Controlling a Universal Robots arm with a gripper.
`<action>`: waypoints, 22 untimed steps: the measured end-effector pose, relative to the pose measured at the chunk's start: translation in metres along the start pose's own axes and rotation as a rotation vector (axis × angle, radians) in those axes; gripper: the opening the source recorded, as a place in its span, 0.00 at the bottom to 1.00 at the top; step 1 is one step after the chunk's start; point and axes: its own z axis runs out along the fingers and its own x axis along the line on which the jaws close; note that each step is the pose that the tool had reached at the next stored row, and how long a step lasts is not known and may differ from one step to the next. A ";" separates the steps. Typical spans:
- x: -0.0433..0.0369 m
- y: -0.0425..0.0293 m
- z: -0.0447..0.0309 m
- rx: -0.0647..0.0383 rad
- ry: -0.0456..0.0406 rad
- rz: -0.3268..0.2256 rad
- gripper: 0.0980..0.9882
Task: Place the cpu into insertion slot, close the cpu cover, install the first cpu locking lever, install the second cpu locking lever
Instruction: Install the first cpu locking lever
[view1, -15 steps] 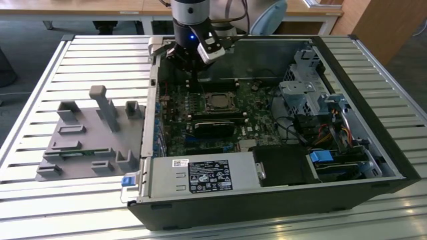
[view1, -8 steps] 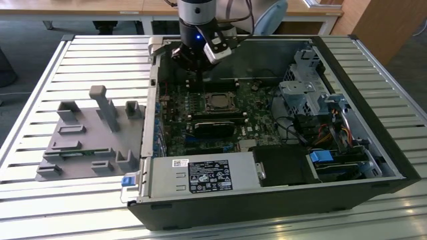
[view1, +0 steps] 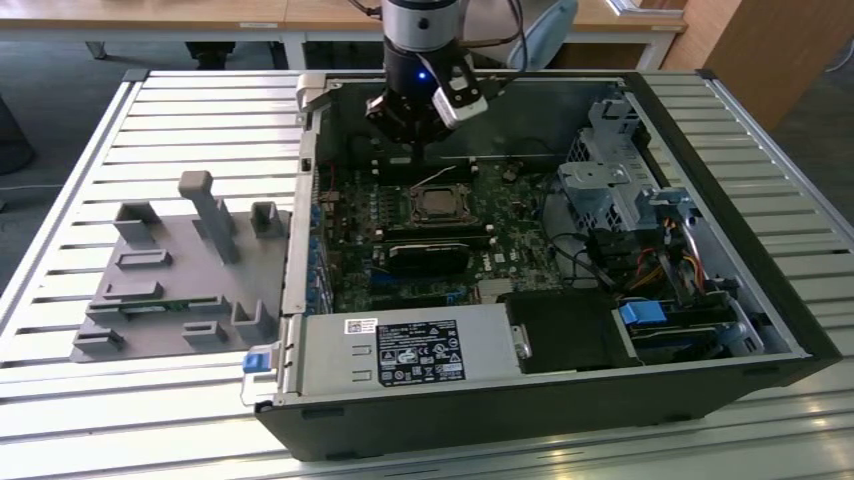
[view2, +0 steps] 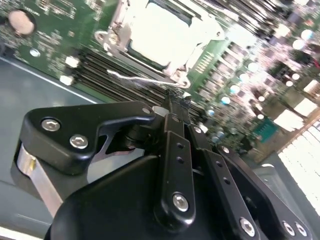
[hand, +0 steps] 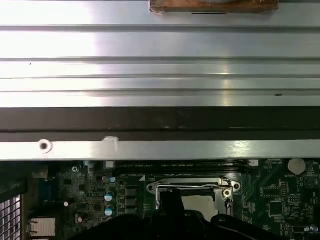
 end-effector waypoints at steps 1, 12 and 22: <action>-0.0034 0.0002 0.0006 0.000 0.0015 0.000 0.01; -0.0089 0.0001 0.0044 -0.047 0.0069 -0.021 0.01; -0.0150 -0.0021 0.0107 -0.047 0.0073 -0.025 0.01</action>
